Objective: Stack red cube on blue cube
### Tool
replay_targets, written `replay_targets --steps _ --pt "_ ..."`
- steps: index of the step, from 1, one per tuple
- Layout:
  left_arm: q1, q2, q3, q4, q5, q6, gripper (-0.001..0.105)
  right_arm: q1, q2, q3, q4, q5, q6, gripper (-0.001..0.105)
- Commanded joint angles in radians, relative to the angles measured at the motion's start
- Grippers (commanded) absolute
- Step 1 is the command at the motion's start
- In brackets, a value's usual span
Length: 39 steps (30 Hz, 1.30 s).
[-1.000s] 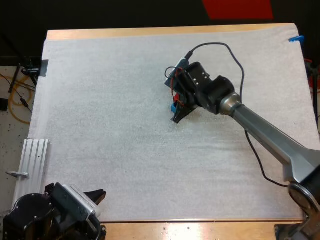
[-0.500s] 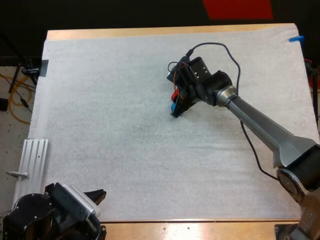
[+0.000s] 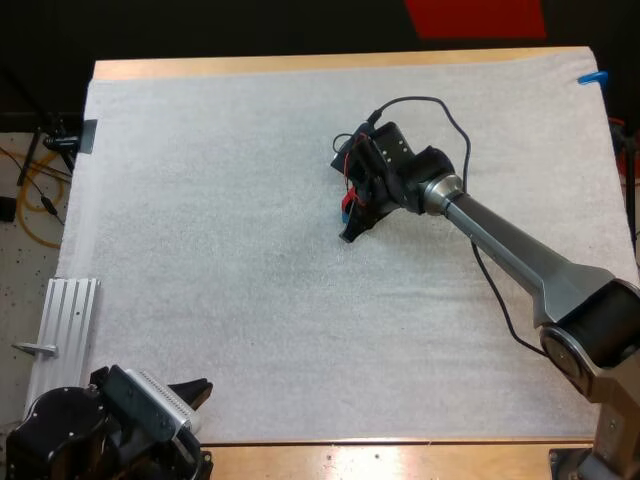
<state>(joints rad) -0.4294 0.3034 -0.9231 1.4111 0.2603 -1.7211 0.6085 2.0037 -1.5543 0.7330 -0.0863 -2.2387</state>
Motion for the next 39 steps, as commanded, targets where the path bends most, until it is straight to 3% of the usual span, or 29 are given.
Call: replay_targets --steps 1,11,14,16,19,29,33,36,39 --pt "-0.001 -0.001 -0.005 0.001 0.008 -0.009 0.0 -0.003 -0.007 -0.01 -0.004 -0.016 -0.01 0.031" --pt "-0.001 -0.001 -0.005 0.001 0.01 -0.009 0.0 -0.003 -0.007 -0.01 -0.004 0.008 -0.01 0.031" --pt "-0.001 -0.001 -0.005 0.001 0.014 -0.009 0.0 -0.003 -0.007 -0.01 -0.006 0.023 -0.01 0.04" --pt "-0.001 -0.001 -0.005 0.001 0.014 -0.009 0.0 -0.003 -0.007 -0.01 -0.006 0.023 -0.01 0.052" --pt "-0.001 -0.001 -0.005 0.001 0.014 -0.009 0.0 -0.003 -0.007 -0.01 -0.006 0.023 -0.01 0.059" --pt "-0.001 -0.001 -0.005 -0.002 0.014 -0.009 0.0 0.002 -0.059 -0.016 0.005 0.021 0.027 0.059" --pt "-0.001 -0.001 -0.005 -0.009 0.009 -0.009 0.0 0.002 -0.138 -0.016 0.005 -0.032 0.044 0.059" --pt "-0.001 -0.001 -0.005 -0.055 -0.037 -0.009 0.0 0.002 -0.202 -0.016 0.005 -0.071 0.077 0.059" --pt "-0.001 0.01 -0.005 -0.137 -0.178 -0.009 0.0 0.002 -0.261 -0.016 0.005 -0.076 0.096 0.059"
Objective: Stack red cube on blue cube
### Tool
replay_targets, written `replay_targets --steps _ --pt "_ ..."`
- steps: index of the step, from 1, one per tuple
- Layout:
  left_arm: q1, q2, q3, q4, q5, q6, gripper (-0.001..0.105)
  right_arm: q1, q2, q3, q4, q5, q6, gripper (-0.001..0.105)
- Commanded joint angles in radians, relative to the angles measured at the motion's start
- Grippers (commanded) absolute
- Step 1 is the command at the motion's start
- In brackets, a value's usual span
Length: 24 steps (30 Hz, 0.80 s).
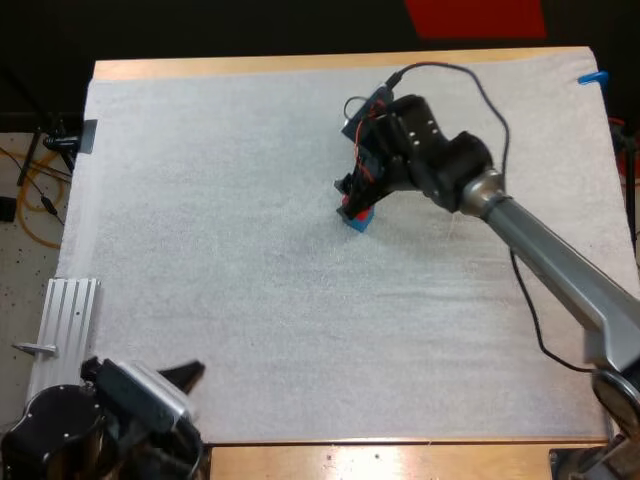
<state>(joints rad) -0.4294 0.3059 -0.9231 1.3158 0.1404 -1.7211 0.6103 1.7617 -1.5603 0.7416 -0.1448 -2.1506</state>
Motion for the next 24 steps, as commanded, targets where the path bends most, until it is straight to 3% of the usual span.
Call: replay_targets --steps 1,8,14,16,20,24 --pt "-0.001 0.017 -0.005 -0.071 -0.098 -0.009 0.0 -0.003 -0.039 -0.01 -0.006 -0.017 0.01 0.059" --pt "-0.001 0.173 -0.005 -0.248 -0.198 -0.001 0.0 -0.085 -0.077 -0.01 -0.036 -0.017 0.111 0.059" --pt "0.014 0.358 -0.005 -0.395 -0.267 0.032 0.01 -0.23 -0.08 -0.01 -0.027 -0.012 0.158 0.059" --pt "0.065 0.429 -0.005 -0.465 -0.267 0.059 0.016 -0.295 -0.087 -0.01 -0.027 -0.01 0.173 0.059" --pt "0.178 0.506 -0.005 -0.568 -0.215 0.085 0.028 -0.397 -0.107 -0.01 -0.013 -0.01 0.18 0.059" --pt "0.336 0.553 -0.005 -0.641 -0.063 0.085 0.041 -0.493 -0.139 -0.01 0.017 -0.01 0.18 0.059"
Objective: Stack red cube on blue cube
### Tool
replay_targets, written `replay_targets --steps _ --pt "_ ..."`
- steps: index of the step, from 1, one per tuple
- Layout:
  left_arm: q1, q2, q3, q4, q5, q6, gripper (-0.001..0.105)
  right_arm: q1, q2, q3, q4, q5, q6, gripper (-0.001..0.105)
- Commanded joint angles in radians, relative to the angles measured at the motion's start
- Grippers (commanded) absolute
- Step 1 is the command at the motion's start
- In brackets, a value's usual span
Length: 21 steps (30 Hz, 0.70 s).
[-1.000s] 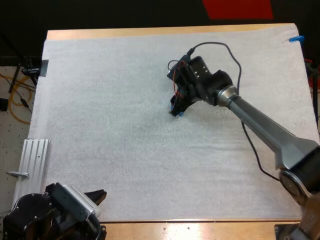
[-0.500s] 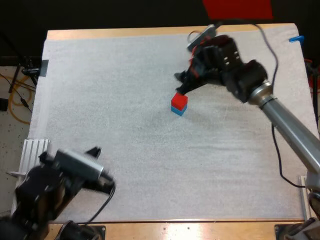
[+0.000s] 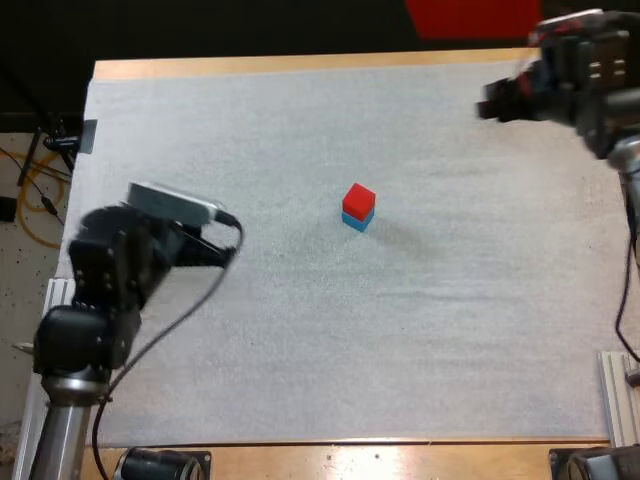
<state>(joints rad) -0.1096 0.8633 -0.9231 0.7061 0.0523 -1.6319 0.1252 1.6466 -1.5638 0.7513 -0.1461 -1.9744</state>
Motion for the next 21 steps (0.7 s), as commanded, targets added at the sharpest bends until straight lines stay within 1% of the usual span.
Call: replay_targets --steps 1,2,4,6,9,11,13,17,19,20,21 --pt "0.06 0.0 -0.005 -0.04 0.044 -0.004 0.043 -0.035 -0.036 -0.007 0.016 -0.008 0.003 0.059" --pt "0.073 0.001 -0.005 -0.042 0.051 -0.004 0.044 -0.048 -0.041 -0.007 0.018 -0.008 0.003 0.059" --pt "0.148 0.001 -0.005 -0.049 0.058 -0.002 0.045 -0.099 -0.062 -0.007 0.036 -0.008 0.002 0.059" --pt "0.186 0.001 -0.005 -0.047 0.058 0.0 0.045 -0.127 -0.081 -0.003 0.05 -0.008 -0.001 0.059" --pt "0.228 -0.003 -0.005 -0.039 0.088 0.0 0.045 -0.168 -0.115 0.015 0.064 0.001 -0.004 0.059" --pt "0.229 -0.008 -0.005 -0.039 0.097 0.0 0.045 -0.186 -0.146 0.037 0.067 0.016 -0.003 0.059" --pt "0.229 -0.016 -0.005 -0.039 0.101 0.0 0.045 -0.205 -0.196 0.087 0.068 0.017 -0.006 0.059" --pt "0.229 -0.039 -0.005 -0.039 0.101 0.0 0.045 -0.206 -0.285 0.182 0.069 0.034 -0.024 0.059" --pt "0.215 -0.064 -0.005 -0.035 0.101 0.0 0.045 -0.206 -0.351 0.244 0.069 0.036 -0.026 0.059" --pt "0.21 -0.072 -0.005 -0.034 0.101 0.0 0.045 -0.206 -0.37 0.255 0.069 0.036 -0.026 0.059" --pt "0.191 -0.088 -0.005 -0.031 0.101 0.0 0.045 -0.206 -0.409 0.288 0.069 0.036 -0.026 0.059"
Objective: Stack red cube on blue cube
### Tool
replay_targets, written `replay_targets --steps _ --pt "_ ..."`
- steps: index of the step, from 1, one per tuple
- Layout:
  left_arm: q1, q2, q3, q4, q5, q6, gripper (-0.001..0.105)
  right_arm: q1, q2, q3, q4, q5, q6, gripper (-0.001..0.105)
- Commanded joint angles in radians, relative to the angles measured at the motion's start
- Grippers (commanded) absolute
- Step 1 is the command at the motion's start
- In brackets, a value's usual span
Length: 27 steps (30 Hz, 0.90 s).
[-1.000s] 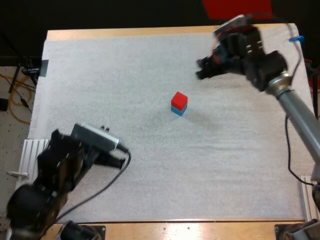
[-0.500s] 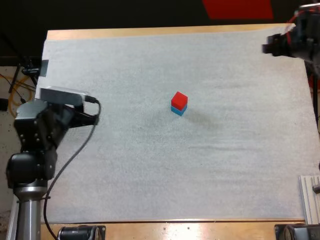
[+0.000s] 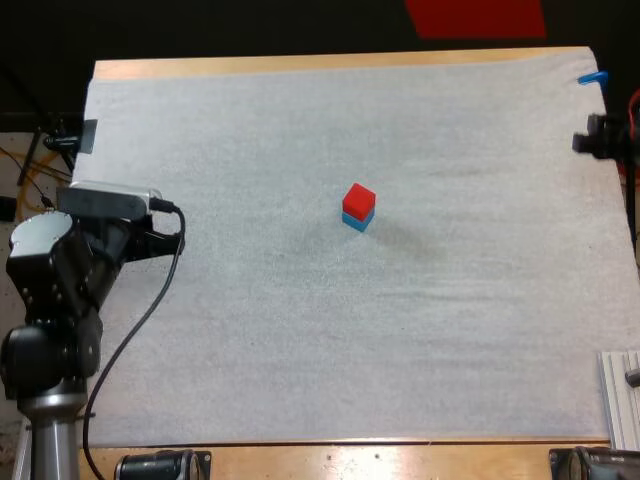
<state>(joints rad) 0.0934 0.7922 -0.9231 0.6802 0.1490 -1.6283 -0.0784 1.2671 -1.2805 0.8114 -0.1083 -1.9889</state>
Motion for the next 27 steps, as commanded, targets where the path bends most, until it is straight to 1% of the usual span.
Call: replay_targets --steps 1,3,4,7,13,17,23,27 --pt "-0.034 -0.031 -0.005 -0.004 0.004 -0.003 0.045 -0.003 -0.071 0.038 0.009 -0.002 -0.013 0.059" --pt "-0.071 -0.058 -0.005 0.001 -0.015 -0.003 0.045 -0.003 -0.127 0.086 0.009 -0.002 -0.013 0.059" --pt "-0.09 -0.076 -0.005 0.008 -0.038 -0.007 0.045 -0.003 -0.172 0.112 0.009 -0.002 -0.013 0.059" --pt "-0.108 -0.129 -0.005 0.028 -0.103 -0.012 0.045 -0.003 -0.28 0.182 0.009 -0.002 -0.013 0.059" --pt "-0.107 -0.251 -0.005 0.114 -0.108 -0.012 0.045 0.004 -0.512 0.293 0.019 0.001 -0.013 0.059" --pt "-0.107 -0.343 -0.001 0.164 -0.108 -0.012 0.045 0.004 -0.627 0.344 0.056 0.001 -0.013 0.059" --pt "-0.107 -0.51 0.03 0.222 -0.108 -0.012 0.045 0.004 -0.822 0.421 0.112 0.001 -0.015 0.059" --pt "-0.107 -0.631 0.054 0.306 -0.108 -0.012 0.045 0.004 -0.95 0.473 0.121 -0.002 -0.009 0.059"
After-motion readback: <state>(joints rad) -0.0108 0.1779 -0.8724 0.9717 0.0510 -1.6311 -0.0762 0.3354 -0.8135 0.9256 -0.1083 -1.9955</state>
